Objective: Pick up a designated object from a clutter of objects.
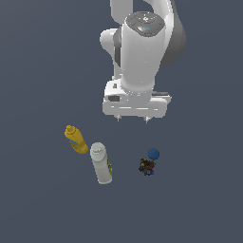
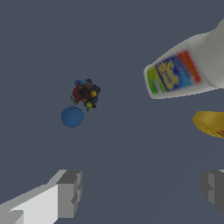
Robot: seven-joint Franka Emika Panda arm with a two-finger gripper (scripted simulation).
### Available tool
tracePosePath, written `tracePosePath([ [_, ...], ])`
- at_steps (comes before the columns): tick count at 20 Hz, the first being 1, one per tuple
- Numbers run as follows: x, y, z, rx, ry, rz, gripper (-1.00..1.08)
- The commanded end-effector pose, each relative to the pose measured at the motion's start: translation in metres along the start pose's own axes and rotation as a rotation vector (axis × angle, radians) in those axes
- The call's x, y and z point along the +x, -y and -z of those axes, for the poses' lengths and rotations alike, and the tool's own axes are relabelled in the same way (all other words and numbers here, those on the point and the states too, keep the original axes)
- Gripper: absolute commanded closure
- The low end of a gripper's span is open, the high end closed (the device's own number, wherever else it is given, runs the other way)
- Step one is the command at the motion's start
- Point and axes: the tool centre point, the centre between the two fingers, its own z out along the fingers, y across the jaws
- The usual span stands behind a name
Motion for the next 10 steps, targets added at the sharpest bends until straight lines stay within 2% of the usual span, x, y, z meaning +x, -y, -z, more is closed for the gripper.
tracePosePath([
  [1, 0.006, 0.01, -0.014, -0.001, -0.003, -0.033, -0.92],
  [10, 0.026, 0.057, -0.079, 0.001, -0.02, -0.182, -0.92],
])
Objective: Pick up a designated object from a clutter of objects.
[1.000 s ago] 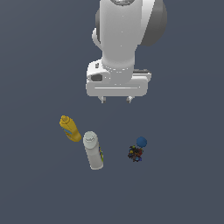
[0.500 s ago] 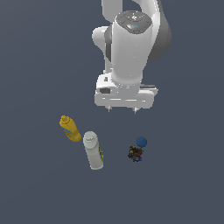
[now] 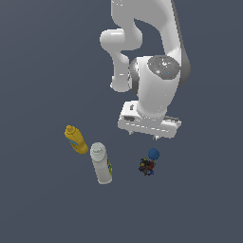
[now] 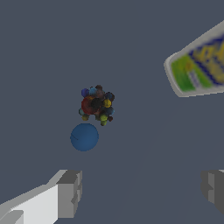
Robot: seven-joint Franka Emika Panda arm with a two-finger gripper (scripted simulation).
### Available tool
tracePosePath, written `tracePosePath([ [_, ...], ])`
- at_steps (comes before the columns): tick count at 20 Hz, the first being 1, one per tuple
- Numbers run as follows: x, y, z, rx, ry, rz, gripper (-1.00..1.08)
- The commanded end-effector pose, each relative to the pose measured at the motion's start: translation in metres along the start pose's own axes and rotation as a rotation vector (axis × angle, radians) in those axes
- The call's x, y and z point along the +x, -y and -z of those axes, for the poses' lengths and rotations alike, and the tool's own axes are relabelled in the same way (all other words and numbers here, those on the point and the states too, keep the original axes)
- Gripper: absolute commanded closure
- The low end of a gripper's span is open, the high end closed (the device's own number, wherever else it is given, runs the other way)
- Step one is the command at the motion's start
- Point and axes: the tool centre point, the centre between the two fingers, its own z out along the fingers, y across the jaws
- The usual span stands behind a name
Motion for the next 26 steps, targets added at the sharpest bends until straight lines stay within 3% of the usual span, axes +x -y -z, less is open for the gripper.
tracePosePath([
  [1, 0.002, 0.014, -0.019, 0.002, -0.005, -0.043, -0.92],
  [13, -0.002, 0.064, -0.091, 0.014, -0.017, -0.197, -0.92],
  [26, -0.006, 0.074, -0.11, 0.017, -0.018, -0.229, -0.92],
])
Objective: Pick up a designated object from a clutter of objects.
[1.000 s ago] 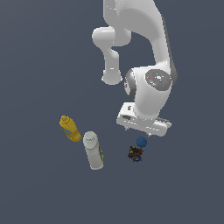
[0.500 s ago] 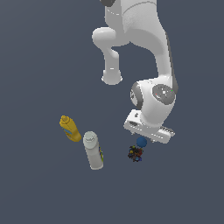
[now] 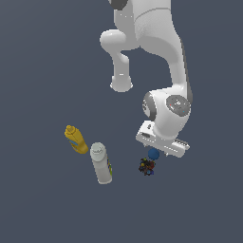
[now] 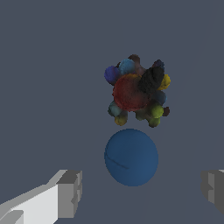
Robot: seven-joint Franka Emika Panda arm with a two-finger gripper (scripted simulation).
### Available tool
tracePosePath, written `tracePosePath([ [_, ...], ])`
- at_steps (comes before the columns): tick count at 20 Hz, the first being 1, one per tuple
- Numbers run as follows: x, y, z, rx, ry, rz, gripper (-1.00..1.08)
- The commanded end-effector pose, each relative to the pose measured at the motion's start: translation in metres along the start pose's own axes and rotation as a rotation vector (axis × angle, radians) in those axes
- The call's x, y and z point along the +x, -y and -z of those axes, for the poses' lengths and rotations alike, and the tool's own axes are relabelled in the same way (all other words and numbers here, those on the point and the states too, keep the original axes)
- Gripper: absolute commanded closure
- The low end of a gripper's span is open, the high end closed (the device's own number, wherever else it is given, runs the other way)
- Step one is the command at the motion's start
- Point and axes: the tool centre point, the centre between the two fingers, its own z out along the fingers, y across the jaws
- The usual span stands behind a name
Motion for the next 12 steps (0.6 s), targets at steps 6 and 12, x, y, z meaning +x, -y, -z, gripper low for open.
tracePosePath([
  [6, -0.001, 0.0, -0.026, 0.0, 0.0, -0.002, -0.92],
  [12, -0.001, 0.0, -0.048, 0.0, -0.001, -0.003, -0.92],
])
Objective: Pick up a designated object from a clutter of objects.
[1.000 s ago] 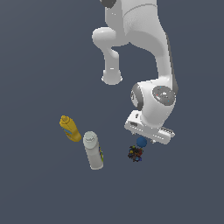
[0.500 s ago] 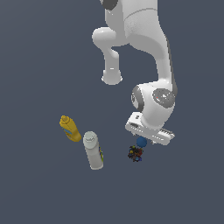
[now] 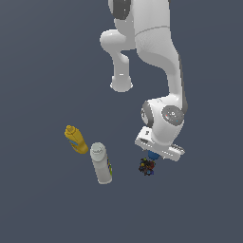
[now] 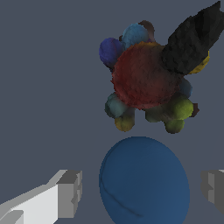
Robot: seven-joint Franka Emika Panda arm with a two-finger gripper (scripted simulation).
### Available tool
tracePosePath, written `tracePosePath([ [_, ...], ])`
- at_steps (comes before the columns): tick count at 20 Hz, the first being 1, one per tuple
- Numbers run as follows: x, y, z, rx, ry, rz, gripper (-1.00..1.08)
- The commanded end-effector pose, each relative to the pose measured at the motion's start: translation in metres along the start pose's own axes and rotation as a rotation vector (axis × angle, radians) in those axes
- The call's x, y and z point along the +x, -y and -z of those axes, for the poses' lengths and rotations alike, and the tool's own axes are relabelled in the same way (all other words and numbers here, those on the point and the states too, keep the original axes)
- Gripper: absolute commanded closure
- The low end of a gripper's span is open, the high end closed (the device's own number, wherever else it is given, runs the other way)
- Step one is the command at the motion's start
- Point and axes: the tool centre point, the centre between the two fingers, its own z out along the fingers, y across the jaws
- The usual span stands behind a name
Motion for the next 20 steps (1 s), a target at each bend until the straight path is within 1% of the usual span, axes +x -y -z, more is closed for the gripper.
tracePosePath([
  [1, 0.001, 0.001, -0.005, 0.001, -0.001, 0.0, -0.92],
  [3, 0.001, 0.001, -0.006, 0.001, -0.001, -0.001, -0.92],
  [4, 0.001, 0.001, -0.006, 0.001, -0.001, -0.001, 1.08],
  [15, 0.001, 0.001, -0.005, 0.002, -0.001, 0.0, 1.08],
  [20, 0.004, -0.003, 0.005, 0.002, -0.001, 0.0, 1.08],
])
